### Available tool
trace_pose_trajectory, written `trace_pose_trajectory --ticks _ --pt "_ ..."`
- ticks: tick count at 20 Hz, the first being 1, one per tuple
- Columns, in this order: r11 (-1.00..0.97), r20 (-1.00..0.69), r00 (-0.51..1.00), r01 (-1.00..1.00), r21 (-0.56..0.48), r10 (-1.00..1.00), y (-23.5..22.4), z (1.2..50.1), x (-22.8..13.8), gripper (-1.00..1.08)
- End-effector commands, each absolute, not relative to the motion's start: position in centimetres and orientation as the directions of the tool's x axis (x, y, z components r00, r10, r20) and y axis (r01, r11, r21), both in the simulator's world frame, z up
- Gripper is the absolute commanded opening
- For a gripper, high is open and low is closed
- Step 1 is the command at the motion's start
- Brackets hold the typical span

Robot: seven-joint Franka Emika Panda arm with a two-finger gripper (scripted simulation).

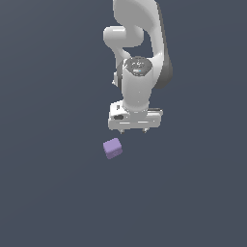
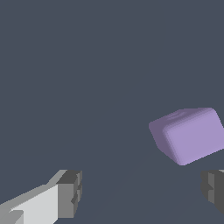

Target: Pick up the object and move it to a goal position.

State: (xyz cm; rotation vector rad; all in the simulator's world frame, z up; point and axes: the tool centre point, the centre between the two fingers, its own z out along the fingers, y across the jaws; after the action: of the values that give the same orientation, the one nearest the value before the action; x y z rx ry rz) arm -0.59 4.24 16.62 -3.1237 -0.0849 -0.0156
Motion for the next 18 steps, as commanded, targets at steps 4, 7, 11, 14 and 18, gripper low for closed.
trace_pose_trajectory --ticks 4,7,11,14,18 --pt "-0.998 0.011 0.998 0.058 -0.016 0.058 4.5 16.8 -0.6 1.00" --pt "-0.998 0.013 0.998 0.068 -0.016 0.068 5.3 17.5 -0.6 1.00" --pt "-0.997 0.015 0.997 0.081 -0.015 0.081 5.9 18.0 -0.6 1.00" --pt "-0.997 0.014 0.997 0.077 -0.016 0.077 5.8 17.9 -0.6 1.00" --pt "-0.999 0.013 0.999 0.051 -0.017 0.051 5.6 17.7 -0.5 1.00"
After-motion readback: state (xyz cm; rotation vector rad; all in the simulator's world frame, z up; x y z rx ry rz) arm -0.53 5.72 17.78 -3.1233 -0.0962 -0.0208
